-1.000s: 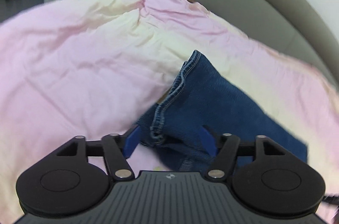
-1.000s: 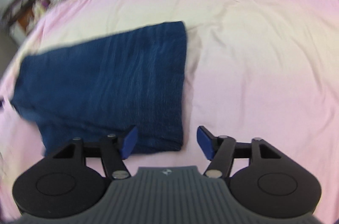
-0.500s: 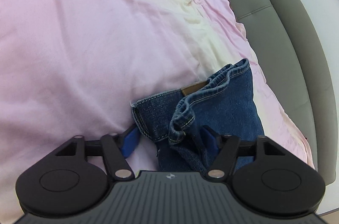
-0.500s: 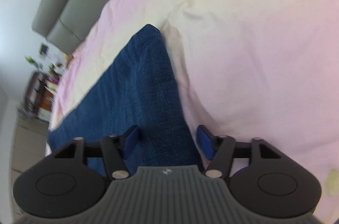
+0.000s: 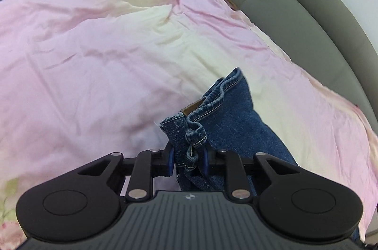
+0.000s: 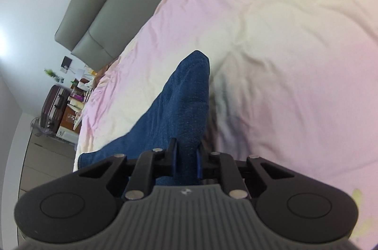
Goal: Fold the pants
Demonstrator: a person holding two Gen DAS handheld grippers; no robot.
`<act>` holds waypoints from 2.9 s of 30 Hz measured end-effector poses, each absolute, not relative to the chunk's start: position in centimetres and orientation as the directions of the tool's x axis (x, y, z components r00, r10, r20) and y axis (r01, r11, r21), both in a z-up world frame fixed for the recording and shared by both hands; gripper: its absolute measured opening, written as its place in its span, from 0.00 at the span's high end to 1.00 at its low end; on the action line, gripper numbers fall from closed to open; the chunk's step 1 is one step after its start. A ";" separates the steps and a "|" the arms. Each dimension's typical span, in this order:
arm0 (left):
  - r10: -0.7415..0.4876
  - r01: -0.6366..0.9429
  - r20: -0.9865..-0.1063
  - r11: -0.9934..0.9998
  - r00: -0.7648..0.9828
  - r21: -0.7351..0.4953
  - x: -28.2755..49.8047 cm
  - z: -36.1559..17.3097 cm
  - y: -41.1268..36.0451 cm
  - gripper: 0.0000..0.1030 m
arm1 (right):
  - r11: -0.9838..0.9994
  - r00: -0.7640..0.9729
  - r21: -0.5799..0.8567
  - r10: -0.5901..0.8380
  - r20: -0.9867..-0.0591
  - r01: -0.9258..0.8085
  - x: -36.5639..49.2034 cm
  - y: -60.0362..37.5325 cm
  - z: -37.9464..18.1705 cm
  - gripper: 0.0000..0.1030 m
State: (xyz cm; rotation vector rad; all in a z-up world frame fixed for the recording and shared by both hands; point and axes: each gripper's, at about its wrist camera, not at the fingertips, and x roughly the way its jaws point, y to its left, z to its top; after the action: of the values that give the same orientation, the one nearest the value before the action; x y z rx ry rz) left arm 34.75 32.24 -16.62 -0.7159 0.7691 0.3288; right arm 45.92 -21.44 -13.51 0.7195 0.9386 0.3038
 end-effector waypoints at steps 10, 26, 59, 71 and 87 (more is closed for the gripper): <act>-0.196 -0.313 -0.762 0.827 0.618 -0.467 26.3 -15.4 20.7 0.76 | 0.773 0.569 0.616 0.443 -0.693 0.148 31.6 -33.8 -8.1 0.91; -0.155 -0.235 -0.877 0.929 0.455 -0.286 23.7 -20.5 13.8 0.67 | 0.871 0.373 0.403 0.289 -0.882 0.280 20.7 -39.5 -16.9 0.90; -0.129 0.736 -0.889 0.619 0.440 0.274 18.9 -22.0 -14.3 0.74 | 0.976 0.298 0.160 0.197 -0.934 -0.145 19.9 -39.0 -14.1 0.55; -0.145 0.687 -0.847 0.660 0.512 0.303 23.5 -19.2 -15.1 0.77 | 0.981 0.368 0.161 0.190 -0.910 -0.108 26.7 -40.0 -13.2 0.53; -0.201 0.709 -0.873 0.675 0.444 0.205 27.7 -22.2 -14.5 0.77 | 0.837 0.318 0.522 0.456 -0.831 0.163 28.9 -43.6 -19.9 0.81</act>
State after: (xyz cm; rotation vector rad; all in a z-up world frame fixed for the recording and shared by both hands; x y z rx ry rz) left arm 27.75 -14.49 -22.23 0.6132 0.9521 -0.6100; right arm 28.94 -43.63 -19.88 0.5839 1.2510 0.2072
